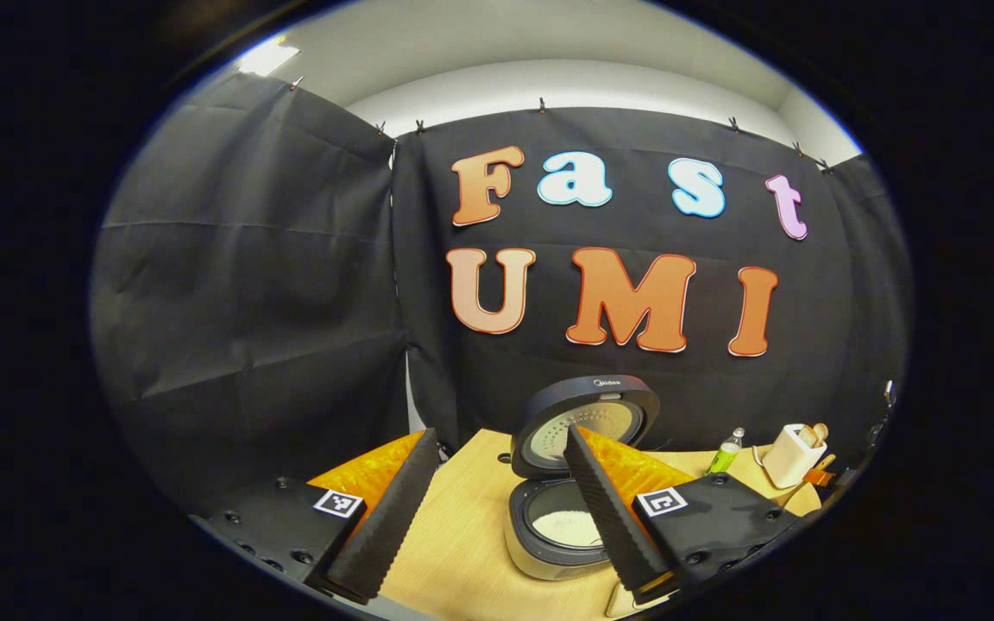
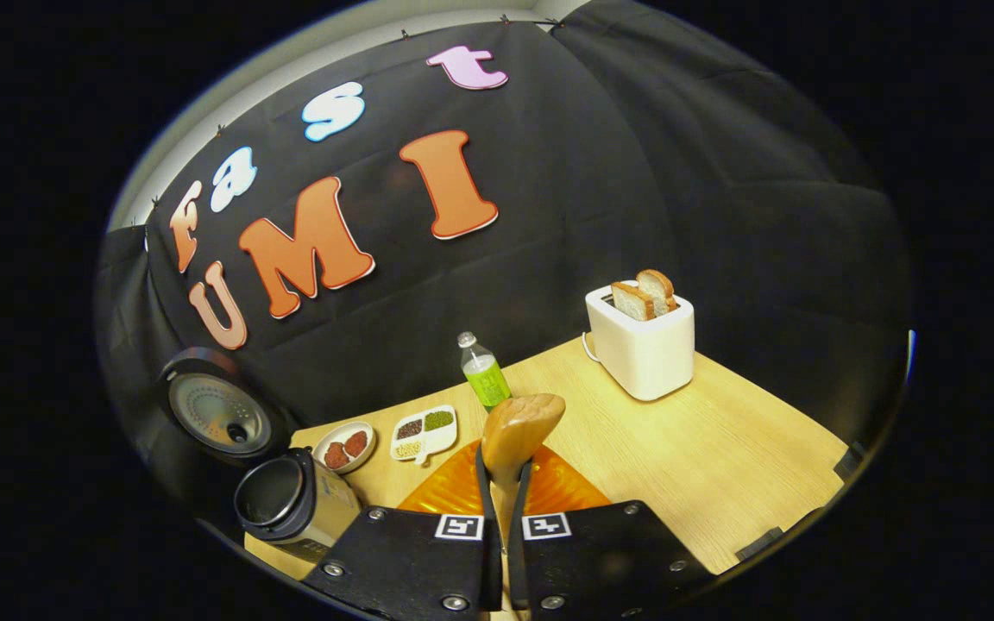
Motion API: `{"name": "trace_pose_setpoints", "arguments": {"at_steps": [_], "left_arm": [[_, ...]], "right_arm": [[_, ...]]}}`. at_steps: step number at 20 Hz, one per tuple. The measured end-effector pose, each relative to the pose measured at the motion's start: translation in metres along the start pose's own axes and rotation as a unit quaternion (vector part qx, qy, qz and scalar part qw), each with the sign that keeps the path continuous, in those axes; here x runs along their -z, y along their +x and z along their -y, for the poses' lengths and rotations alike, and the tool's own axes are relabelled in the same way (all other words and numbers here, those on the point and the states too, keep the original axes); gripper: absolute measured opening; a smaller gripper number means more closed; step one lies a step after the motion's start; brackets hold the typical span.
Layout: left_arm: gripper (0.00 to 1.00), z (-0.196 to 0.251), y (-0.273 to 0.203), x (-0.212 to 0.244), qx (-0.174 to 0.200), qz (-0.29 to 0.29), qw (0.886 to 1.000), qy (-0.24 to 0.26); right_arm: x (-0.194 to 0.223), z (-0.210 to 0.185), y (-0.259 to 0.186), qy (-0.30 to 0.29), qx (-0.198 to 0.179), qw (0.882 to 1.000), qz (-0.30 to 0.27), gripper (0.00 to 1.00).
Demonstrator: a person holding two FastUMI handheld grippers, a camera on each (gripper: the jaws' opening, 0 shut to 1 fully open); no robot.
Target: Close the left gripper, press the button to open the rice cooker; take a wooden spoon from the chopstick holder with the right hand, scoop a spoonful of rice and pour it into the rice cooker, then put the wooden spoon back into the chopstick holder.
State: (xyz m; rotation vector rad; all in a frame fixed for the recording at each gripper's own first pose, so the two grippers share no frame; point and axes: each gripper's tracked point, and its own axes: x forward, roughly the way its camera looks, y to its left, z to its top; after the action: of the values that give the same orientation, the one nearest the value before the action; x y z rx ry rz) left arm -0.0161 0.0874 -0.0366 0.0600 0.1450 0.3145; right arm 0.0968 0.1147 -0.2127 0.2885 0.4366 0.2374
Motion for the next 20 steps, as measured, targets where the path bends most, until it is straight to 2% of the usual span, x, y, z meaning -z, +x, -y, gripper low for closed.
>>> {"name": "trace_pose_setpoints", "arguments": {"at_steps": [6, 10, 12, 20], "left_arm": [[1.0, -0.015, 0.028, -0.004, 0.054, 0.005, 0.999, -0.004], [0.97, -0.029, 0.041, -0.002, 0.078, 0.002, 0.997, 0.0], [0.99, -0.036, 0.045, -0.003, 0.087, 0.001, 0.996, 0.0], [0.97, -0.071, 0.051, 0.007, 0.093, -0.012, 0.995, 0.019]], "right_arm": [[-0.004, -0.047, -0.06, -0.029, 0.003, 0.999, 0.036, 0.02], [0.017, -0.07, -0.085, -0.068, 0.022, 0.997, 0.039, 0.02], [0.03, -0.081, -0.094, -0.082, 0.027, 0.996, 0.035, 0.02], [0.095, -0.091, -0.086, -0.133, 0.06, 0.989, 0.011, 0.02]]}}
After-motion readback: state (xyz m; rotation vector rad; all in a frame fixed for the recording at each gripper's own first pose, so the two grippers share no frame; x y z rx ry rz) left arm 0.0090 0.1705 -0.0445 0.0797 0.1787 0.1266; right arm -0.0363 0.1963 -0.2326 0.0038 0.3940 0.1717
